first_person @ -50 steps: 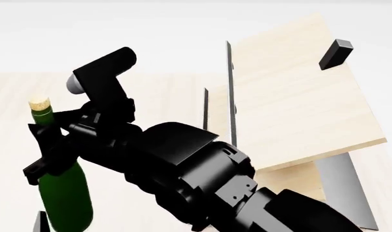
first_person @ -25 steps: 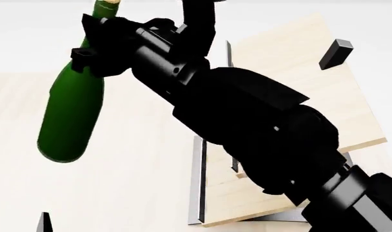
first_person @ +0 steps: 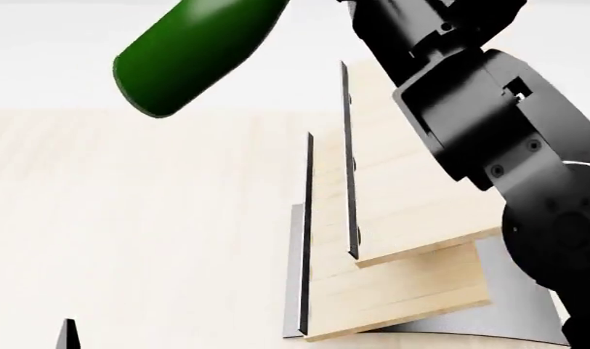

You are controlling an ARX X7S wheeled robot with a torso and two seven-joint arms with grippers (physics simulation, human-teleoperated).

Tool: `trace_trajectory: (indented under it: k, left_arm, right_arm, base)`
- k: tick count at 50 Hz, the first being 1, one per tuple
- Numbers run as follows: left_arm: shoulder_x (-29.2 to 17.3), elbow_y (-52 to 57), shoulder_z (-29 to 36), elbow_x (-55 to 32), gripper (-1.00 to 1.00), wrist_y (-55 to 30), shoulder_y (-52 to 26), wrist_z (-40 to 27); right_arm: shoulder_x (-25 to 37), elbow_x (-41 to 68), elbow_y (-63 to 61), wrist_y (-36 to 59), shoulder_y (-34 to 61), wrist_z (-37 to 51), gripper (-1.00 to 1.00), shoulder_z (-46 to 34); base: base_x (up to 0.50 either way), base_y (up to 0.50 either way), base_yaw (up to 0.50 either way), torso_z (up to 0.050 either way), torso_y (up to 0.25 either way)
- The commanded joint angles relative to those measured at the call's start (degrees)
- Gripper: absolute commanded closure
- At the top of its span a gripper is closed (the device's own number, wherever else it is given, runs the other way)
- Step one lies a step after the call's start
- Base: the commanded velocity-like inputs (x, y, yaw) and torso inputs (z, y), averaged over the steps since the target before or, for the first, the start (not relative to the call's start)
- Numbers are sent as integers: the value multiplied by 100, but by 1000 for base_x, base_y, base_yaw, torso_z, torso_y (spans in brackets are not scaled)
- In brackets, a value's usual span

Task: Put the wine bottle on the wine rack.

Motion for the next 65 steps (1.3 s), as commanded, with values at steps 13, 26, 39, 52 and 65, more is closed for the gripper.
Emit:
trace_trajectory:
  k: [13, 26, 39, 52, 65]
  left_arm:
    - [1, -24, 50, 37, -100, -43, -26, -15]
    - [0, -81, 72, 40, -100, -2, -34, -23]
    - [-14, -63, 76, 32, -100, -62, -67, -31]
    - [-15, -63, 98, 56, -100, -97, -82, -45]
    - [-9, -100, 142, 73, -100, -79, -95, -46]
  right_arm:
    - [760, 474, 79, -236, -271, -6, 100, 848]
    - [1009, 1046, 733, 306, -295, -481, 100, 996]
    - [1099, 1568, 1877, 1260, -72, -992, 100, 914]
    - [1256, 1651, 2537, 1621, -117, -1369, 100, 872]
    - [1603, 1776, 2304, 1683, -415, -1369, 100, 993]
  base:
    - [0, 0, 0, 0, 1]
    - [0, 0, 0, 0, 1]
    - [0, 0, 0, 0, 1]
    - [0, 0, 0, 0, 1]
    - [0, 0, 0, 0, 1]
